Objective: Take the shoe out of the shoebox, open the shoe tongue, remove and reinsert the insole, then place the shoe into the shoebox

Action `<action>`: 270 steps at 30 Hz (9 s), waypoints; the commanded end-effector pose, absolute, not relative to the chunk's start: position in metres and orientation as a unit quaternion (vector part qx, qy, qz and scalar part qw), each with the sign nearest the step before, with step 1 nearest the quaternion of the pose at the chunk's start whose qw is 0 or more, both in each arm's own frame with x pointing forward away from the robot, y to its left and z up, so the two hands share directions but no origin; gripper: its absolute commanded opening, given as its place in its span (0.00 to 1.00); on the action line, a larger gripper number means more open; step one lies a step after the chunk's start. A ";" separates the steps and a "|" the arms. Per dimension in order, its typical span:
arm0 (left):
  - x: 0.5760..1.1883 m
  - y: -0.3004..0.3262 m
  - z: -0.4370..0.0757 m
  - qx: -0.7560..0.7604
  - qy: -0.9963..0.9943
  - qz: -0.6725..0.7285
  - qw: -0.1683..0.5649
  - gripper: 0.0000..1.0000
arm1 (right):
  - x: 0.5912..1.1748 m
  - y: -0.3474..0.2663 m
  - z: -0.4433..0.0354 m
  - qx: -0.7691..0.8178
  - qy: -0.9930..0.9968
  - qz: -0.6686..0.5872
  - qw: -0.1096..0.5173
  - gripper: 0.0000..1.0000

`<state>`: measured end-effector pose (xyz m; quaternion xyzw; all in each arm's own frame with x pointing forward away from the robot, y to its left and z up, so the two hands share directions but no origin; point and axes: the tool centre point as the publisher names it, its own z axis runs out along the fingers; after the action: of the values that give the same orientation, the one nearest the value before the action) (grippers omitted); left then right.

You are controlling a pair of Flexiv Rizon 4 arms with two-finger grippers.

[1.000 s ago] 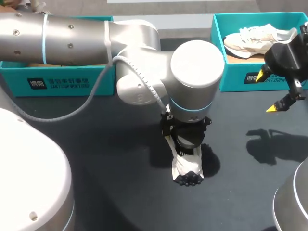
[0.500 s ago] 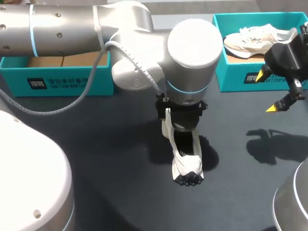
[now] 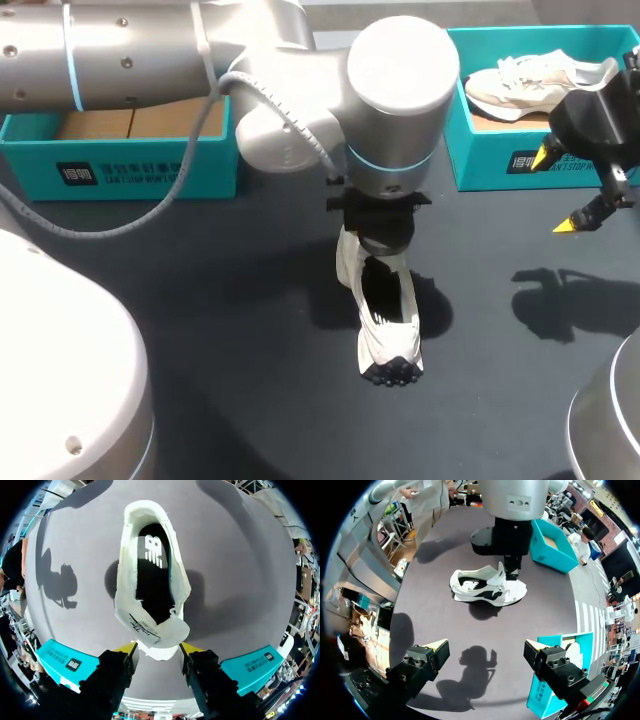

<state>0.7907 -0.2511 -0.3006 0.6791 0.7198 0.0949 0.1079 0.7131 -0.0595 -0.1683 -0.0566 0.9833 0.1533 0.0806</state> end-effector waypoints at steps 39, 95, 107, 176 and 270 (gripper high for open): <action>0.727 -0.259 -0.314 0.683 0.720 0.053 0.111 0.25 | 0.715 -0.058 -0.169 -0.056 0.984 0.151 0.079 1.00; 0.664 -0.224 -0.285 0.049 0.995 -0.071 0.055 1.00 | 0.715 -0.058 -0.169 -0.056 0.984 0.151 0.079 1.00; 0.632 -0.251 -0.307 0.012 0.998 -0.060 0.033 0.89 | 0.715 -0.058 -0.169 -0.056 0.984 0.151 0.079 1.00; 0.596 -0.229 -0.338 -0.017 0.991 -0.035 -0.130 0.00 | 0.715 -0.058 -0.169 -0.056 0.984 0.151 0.079 1.00; 0.794 0.165 -0.120 0.057 0.993 -0.021 -0.101 0.00 | 0.715 -0.058 -0.169 -0.056 0.984 0.151 0.079 1.00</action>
<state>0.7943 0.1649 -0.1212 0.0564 0.9930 -0.0209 -0.1021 0.7130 -0.0595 -0.1684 -0.0566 0.9833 0.1531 0.0807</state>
